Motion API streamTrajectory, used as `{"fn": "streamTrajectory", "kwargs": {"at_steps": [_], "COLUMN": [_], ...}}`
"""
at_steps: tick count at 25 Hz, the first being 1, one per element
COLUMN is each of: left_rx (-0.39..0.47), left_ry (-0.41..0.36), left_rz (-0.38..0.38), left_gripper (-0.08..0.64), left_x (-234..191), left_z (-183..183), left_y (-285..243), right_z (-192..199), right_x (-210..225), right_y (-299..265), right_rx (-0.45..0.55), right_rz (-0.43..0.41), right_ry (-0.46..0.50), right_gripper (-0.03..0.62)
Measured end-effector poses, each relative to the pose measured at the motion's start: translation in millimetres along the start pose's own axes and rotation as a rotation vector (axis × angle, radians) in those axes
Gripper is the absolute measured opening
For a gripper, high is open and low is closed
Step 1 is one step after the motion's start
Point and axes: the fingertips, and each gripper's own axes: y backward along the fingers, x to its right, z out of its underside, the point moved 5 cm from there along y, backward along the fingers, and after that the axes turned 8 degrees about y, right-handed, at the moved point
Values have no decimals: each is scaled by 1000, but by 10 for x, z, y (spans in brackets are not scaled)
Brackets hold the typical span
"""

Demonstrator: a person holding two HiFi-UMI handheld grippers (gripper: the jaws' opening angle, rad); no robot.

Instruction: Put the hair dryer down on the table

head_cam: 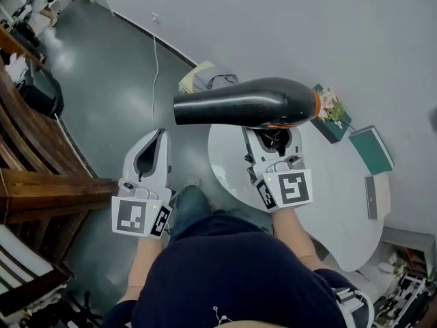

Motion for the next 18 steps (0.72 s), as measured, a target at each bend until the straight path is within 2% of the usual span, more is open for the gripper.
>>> {"fn": "streamTrajectory", "kwargs": {"at_steps": [3, 7, 18], "left_rx": [-35, -58, -174], "left_ry": [3, 3, 30], "left_rz": [143, 294, 609], "left_gripper": [11, 11, 10], "left_x": [143, 234, 292], "left_z": [39, 64, 266], "left_y": [-427, -838, -1748], "right_z": [82, 113, 169], "right_x": [309, 541, 771], "right_y": [133, 262, 474], "right_rx": [-43, -68, -176], "right_rz": [133, 281, 629], "right_ry": [7, 19, 33], "right_gripper": [238, 238, 238]}}
